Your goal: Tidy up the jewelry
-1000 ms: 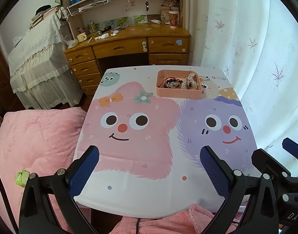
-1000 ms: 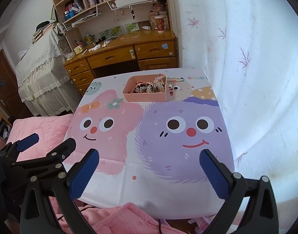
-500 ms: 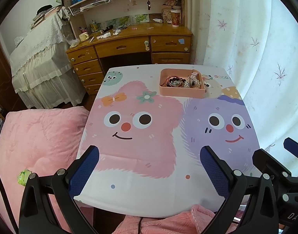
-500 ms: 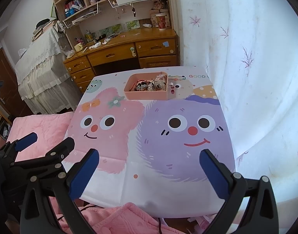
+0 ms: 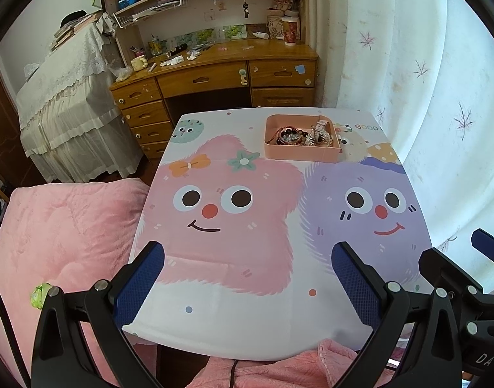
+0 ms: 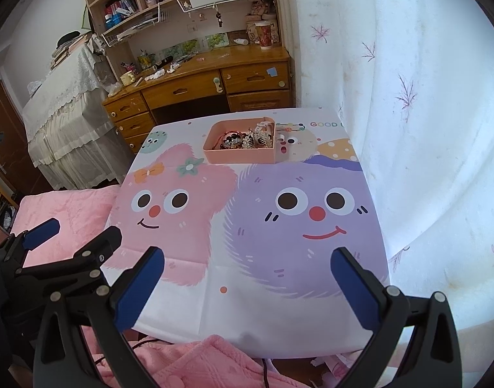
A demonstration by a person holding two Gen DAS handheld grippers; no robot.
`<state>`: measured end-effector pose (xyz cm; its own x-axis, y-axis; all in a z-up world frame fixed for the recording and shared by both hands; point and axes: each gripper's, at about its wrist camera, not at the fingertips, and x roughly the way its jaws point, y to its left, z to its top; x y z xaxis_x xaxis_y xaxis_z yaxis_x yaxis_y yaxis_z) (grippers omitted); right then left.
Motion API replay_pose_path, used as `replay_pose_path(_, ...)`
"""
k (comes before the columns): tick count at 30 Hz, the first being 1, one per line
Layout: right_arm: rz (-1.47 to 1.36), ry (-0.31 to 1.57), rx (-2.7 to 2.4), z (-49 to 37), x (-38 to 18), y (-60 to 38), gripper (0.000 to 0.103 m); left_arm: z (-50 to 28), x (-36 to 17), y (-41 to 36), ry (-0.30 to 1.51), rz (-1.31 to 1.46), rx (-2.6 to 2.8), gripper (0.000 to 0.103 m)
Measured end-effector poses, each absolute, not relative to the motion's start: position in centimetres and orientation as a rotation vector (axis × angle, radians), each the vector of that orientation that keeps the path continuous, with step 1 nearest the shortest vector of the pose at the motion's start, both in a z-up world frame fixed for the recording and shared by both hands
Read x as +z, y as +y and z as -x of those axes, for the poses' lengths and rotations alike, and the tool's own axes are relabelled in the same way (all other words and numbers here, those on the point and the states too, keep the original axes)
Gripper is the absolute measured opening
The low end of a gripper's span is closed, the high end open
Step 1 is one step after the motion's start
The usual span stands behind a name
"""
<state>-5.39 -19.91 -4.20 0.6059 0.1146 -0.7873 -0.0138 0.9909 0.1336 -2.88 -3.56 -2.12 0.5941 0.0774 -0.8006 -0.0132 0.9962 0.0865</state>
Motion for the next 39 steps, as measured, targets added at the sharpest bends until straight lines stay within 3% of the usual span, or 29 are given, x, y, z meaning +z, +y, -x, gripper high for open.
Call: replay_pose_path(39,-0.115,0.915,0.084,6.01,-3.79,-19.03,0.103,3.38,-1.65,-2.68,0.916,-0.071,0.077,0.102)
